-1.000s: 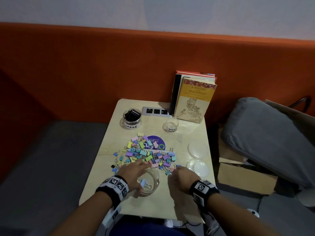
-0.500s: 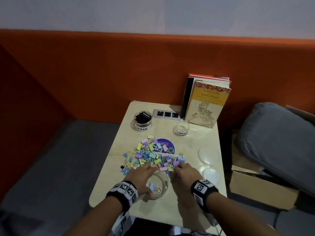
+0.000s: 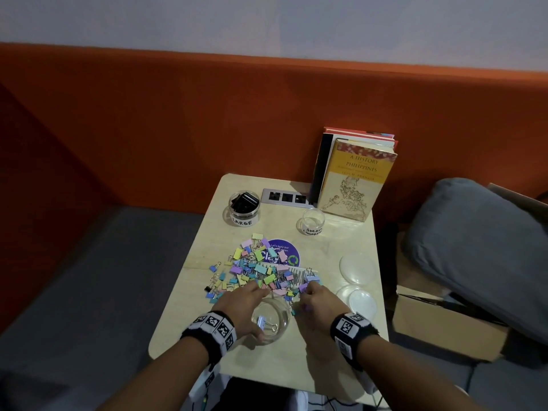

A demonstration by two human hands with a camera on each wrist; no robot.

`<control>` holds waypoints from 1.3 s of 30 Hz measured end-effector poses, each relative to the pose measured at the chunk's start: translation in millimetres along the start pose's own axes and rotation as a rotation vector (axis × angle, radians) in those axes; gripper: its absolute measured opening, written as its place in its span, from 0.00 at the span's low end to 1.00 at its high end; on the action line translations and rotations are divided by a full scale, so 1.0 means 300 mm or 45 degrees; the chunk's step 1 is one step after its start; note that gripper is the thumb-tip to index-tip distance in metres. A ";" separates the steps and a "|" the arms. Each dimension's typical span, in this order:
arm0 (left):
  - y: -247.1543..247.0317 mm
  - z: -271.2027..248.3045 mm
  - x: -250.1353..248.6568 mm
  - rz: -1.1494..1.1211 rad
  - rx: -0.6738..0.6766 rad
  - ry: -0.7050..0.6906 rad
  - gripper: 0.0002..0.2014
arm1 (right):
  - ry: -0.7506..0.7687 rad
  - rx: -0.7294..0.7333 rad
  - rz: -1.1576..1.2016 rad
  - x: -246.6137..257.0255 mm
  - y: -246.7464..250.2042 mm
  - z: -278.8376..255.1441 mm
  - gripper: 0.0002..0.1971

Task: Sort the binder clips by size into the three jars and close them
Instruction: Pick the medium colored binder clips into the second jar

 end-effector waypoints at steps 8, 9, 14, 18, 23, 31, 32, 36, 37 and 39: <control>-0.009 0.000 0.005 -0.074 -0.013 -0.001 0.50 | -0.163 -0.204 0.434 0.025 0.032 -0.042 0.15; -0.011 -0.001 0.005 -0.079 -0.016 -0.001 0.50 | -0.196 -0.281 0.547 0.028 0.039 -0.044 0.10; -0.019 -0.007 0.006 -0.109 -0.023 -0.001 0.50 | -0.528 -0.279 1.178 0.016 0.072 -0.032 0.14; -0.017 -0.009 0.008 -0.115 -0.021 0.000 0.50 | -0.544 -0.231 1.571 0.031 0.087 -0.031 0.16; -0.022 -0.012 0.008 -0.117 -0.028 0.005 0.50 | -0.273 -0.155 1.402 0.058 0.112 -0.048 0.11; -0.023 -0.012 0.009 -0.144 -0.042 0.004 0.49 | -0.146 -0.056 0.923 0.103 0.073 -0.022 0.11; -0.025 -0.012 0.010 -0.149 -0.035 0.006 0.50 | -0.175 -0.110 0.902 0.099 0.081 -0.026 0.09; -0.032 -0.007 0.018 -0.169 -0.010 0.017 0.50 | -0.350 -0.277 0.806 0.024 0.095 -0.030 0.13; -0.034 -0.005 0.020 -0.165 -0.005 0.020 0.51 | -0.403 -0.326 0.781 -0.004 0.093 -0.028 0.13; -0.037 -0.002 0.021 -0.158 0.004 0.025 0.51 | -0.514 -0.427 0.745 -0.057 0.087 -0.022 0.12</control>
Point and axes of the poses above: each hand's wrist, its own z-axis towards the middle knuckle, its own y-axis out of the back of the hand, x = y × z, the point moved 1 cm from there along z, towards the middle knuckle, and after that the axes turned 4 degrees about z, right-handed, at the moved point
